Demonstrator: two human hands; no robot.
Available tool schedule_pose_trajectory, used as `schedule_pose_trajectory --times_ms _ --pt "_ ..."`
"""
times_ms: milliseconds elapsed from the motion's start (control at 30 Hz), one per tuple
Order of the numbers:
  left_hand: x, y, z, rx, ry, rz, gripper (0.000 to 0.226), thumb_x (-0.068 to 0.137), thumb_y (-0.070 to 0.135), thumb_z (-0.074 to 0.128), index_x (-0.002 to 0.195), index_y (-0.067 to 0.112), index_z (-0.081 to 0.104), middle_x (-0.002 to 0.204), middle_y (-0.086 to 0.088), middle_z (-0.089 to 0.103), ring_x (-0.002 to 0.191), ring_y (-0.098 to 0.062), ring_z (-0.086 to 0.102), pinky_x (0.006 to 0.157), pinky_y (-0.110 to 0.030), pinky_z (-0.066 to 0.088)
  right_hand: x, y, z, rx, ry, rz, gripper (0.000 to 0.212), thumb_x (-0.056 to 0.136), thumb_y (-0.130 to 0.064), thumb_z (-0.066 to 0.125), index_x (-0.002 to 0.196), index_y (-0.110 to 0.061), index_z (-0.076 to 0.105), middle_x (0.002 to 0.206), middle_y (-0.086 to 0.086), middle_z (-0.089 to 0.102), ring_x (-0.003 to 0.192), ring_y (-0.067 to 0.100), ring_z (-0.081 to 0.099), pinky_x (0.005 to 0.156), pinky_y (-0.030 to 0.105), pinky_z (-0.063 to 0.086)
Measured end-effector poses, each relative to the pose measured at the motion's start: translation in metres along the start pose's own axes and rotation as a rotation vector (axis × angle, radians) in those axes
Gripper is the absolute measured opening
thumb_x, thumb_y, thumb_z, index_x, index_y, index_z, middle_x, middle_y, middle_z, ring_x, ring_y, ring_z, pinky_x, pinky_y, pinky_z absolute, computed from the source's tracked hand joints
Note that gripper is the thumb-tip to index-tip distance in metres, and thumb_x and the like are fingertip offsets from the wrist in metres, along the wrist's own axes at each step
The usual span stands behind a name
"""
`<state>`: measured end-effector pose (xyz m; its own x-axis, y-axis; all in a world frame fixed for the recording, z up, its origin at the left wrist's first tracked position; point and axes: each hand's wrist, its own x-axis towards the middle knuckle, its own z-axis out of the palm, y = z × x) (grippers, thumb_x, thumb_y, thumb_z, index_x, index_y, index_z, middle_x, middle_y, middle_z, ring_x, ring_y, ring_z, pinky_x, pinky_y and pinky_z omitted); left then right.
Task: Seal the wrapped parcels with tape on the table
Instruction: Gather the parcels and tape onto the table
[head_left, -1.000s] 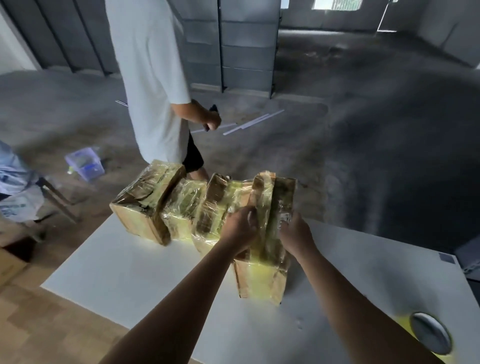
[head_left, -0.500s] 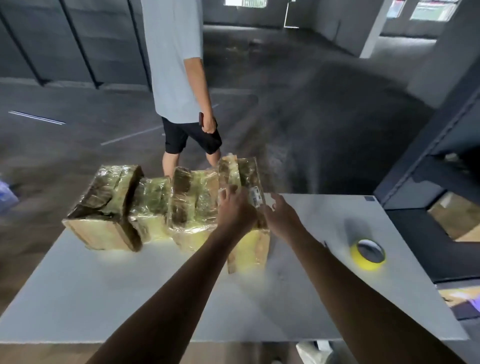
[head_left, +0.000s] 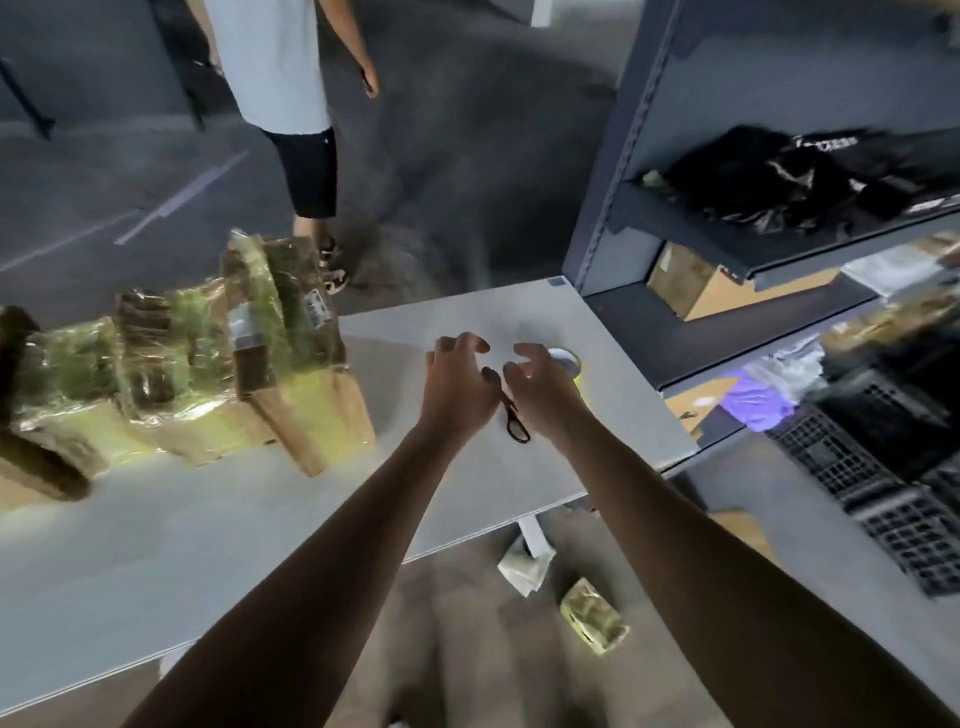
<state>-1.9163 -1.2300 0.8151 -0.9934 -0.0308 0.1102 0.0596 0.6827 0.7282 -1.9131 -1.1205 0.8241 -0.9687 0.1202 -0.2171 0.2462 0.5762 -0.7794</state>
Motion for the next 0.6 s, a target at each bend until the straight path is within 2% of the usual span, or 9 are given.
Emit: schedule_pose_trajectory --times_ms 133,200,267,300,333,400,500,600 --pt "-0.016 0.035 0.056 -0.036 -0.079 -0.011 0.031 0.087 0.005 0.054 0.118 0.007 0.057 0.119 -0.017 0.056 0.114 -0.032 0.05 0.093 -0.034 0.042 -0.012 0.054 -0.049 0.01 0.009 0.011 0.033 0.096 -0.024 0.042 0.127 -0.02 0.052 0.128 0.011 0.058 0.108 0.031 0.06 0.091 0.048 0.051" --pt "-0.028 0.06 0.09 -0.056 -0.114 -0.001 0.032 0.086 0.002 0.053 0.118 0.004 0.056 0.118 -0.017 0.057 0.113 -0.033 0.051 0.092 -0.033 0.041 -0.018 0.088 -0.078 0.053 0.027 0.059 0.034 0.095 -0.029 0.043 0.128 -0.023 0.05 0.123 0.01 0.062 0.105 0.027 0.062 0.09 0.047 0.052" --pt "-0.041 0.086 0.13 -0.067 -0.153 -0.017 0.033 0.087 0.003 0.053 0.12 0.004 0.056 0.121 -0.014 0.058 0.115 -0.03 0.052 0.087 -0.027 0.038 -0.027 0.127 -0.11 0.047 0.035 0.086 0.036 0.097 -0.031 0.042 0.131 -0.022 0.047 0.123 0.011 0.063 0.103 0.025 0.062 0.091 0.04 0.052" --pt "-0.049 0.1 0.151 -0.076 -0.167 -0.037 0.033 0.088 0.004 0.053 0.12 0.005 0.057 0.122 -0.013 0.058 0.115 -0.028 0.053 0.085 -0.025 0.037 -0.031 0.148 -0.126 0.029 0.031 0.087 0.036 0.098 -0.031 0.042 0.133 -0.021 0.047 0.123 0.011 0.063 0.101 0.023 0.062 0.088 0.033 0.052" --pt "-0.056 0.113 0.173 -0.092 -0.18 -0.053 0.031 0.088 0.005 0.053 0.119 0.006 0.057 0.121 -0.012 0.058 0.114 -0.027 0.054 0.084 -0.024 0.038 -0.035 0.169 -0.141 0.012 0.027 0.088 0.036 0.099 -0.031 0.041 0.133 -0.021 0.046 0.124 0.01 0.063 0.097 0.021 0.06 0.08 0.024 0.049" --pt "-0.073 0.138 0.219 -0.124 -0.215 -0.068 0.029 0.088 0.005 0.054 0.116 0.006 0.058 0.119 -0.012 0.059 0.111 -0.026 0.056 0.088 -0.026 0.043 -0.042 0.212 -0.171 0.011 0.018 0.092 0.035 0.101 -0.029 0.041 0.134 -0.02 0.047 0.127 0.009 0.06 0.094 0.018 0.057 0.063 0.015 0.043" --pt "-0.099 0.17 0.282 -0.128 -0.268 -0.085 0.025 0.087 0.007 0.057 0.111 0.009 0.059 0.115 -0.011 0.06 0.103 -0.025 0.058 0.087 -0.034 0.049 -0.049 0.273 -0.211 0.035 0.028 0.126 0.033 0.1 -0.027 0.042 0.131 -0.019 0.05 0.129 0.012 0.059 0.107 0.027 0.058 0.074 0.026 0.043" --pt "-0.119 0.186 0.332 -0.141 -0.307 -0.124 0.018 0.085 0.006 0.057 0.102 0.012 0.058 0.109 -0.01 0.063 0.102 -0.024 0.06 0.09 -0.038 0.05 -0.052 0.325 -0.238 0.023 0.015 0.177 0.035 0.099 -0.026 0.043 0.131 -0.015 0.051 0.122 0.015 0.063 0.108 0.029 0.059 0.076 0.03 0.041"
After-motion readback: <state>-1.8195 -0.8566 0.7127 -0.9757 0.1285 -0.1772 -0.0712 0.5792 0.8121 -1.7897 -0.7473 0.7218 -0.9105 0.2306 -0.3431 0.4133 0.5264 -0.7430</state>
